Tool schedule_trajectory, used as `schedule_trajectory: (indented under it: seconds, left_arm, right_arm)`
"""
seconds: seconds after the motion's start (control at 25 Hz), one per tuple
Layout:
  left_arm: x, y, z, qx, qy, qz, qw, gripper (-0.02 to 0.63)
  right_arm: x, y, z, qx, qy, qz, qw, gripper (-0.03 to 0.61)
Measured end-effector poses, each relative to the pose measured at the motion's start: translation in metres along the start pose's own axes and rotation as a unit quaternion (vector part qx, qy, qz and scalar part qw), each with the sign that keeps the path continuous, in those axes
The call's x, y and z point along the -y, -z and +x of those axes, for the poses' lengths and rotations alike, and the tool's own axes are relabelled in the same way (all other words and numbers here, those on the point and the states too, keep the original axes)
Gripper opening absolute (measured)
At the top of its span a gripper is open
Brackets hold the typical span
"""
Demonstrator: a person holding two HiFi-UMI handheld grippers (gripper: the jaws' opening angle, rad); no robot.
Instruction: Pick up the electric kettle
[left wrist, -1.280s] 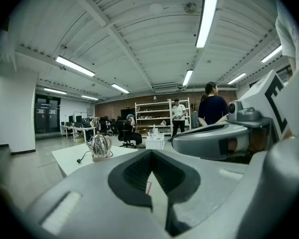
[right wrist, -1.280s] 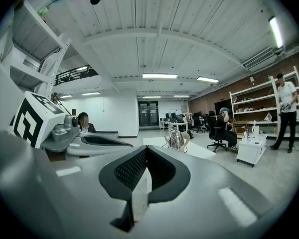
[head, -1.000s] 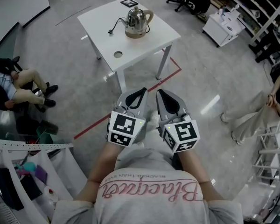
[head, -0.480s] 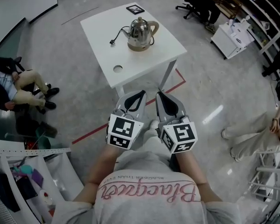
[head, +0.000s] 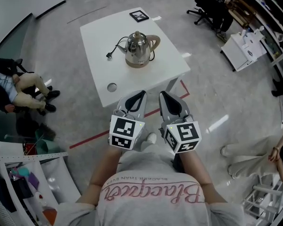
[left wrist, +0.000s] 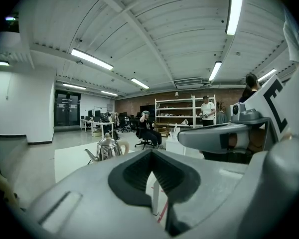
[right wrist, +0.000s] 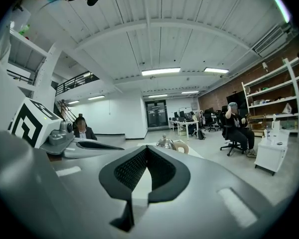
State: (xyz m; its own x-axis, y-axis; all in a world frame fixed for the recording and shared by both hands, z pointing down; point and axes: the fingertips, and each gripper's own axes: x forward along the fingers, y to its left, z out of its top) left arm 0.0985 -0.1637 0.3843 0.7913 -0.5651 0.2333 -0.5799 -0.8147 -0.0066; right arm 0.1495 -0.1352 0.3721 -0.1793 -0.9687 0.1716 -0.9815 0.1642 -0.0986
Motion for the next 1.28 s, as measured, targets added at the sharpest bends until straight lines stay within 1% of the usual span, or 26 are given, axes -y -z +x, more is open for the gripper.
schedule_trajectory:
  seconds: [0.16,0.28,0.52,0.76,0.84,0.96,1.0,1.08,1.16,1.28]
  left_arm:
    - [-0.007,-0.014,0.035,0.010,-0.020,0.002,0.9998,0.006]
    - [-0.016,-0.015,0.049,0.009,-0.038,-0.001,0.9992,0.006]
    - [-0.040,-0.003,0.064,-0.010,-0.072,-0.027,0.9970,0.006]
    - [-0.067,0.012,0.081,-0.026,-0.100,-0.039,0.9939,0.006]
    - [-0.075,0.017,0.088,-0.029,-0.105,-0.038,0.9933,0.006]
    - [-0.086,0.021,0.100,-0.031,-0.091,-0.015,0.9952,0.006]
    - [-0.092,0.023,0.104,-0.031,-0.089,-0.014,0.9954,0.006]
    - [-0.110,0.028,0.111,-0.026,-0.102,-0.037,0.9937,0.006]
    - [-0.133,0.036,0.116,-0.022,-0.127,-0.060,0.9899,0.006]
    - [-0.163,0.048,0.127,-0.029,-0.156,-0.067,0.9850,0.006]
  right_arm:
    - [0.036,-0.012,0.021,-0.001,-0.021,-0.015,1.000,0.021]
    - [0.054,-0.013,0.037,-0.005,-0.031,-0.030,0.999,0.021]
    - [0.064,-0.003,0.064,-0.019,-0.053,-0.030,0.998,0.021]
    - [0.083,0.013,0.090,-0.038,-0.052,-0.021,0.998,0.021]
    - [0.091,0.018,0.100,-0.045,-0.052,-0.021,0.997,0.021]
    - [0.104,0.026,0.122,-0.064,-0.048,-0.030,0.996,0.021]
    - [0.109,0.028,0.131,-0.070,-0.044,-0.033,0.996,0.021]
    - [0.118,0.030,0.147,-0.071,-0.040,-0.034,0.996,0.021]
    - [0.124,0.033,0.164,-0.066,-0.040,-0.032,0.996,0.021]
    - [0.133,0.039,0.190,-0.068,-0.050,-0.030,0.996,0.021]
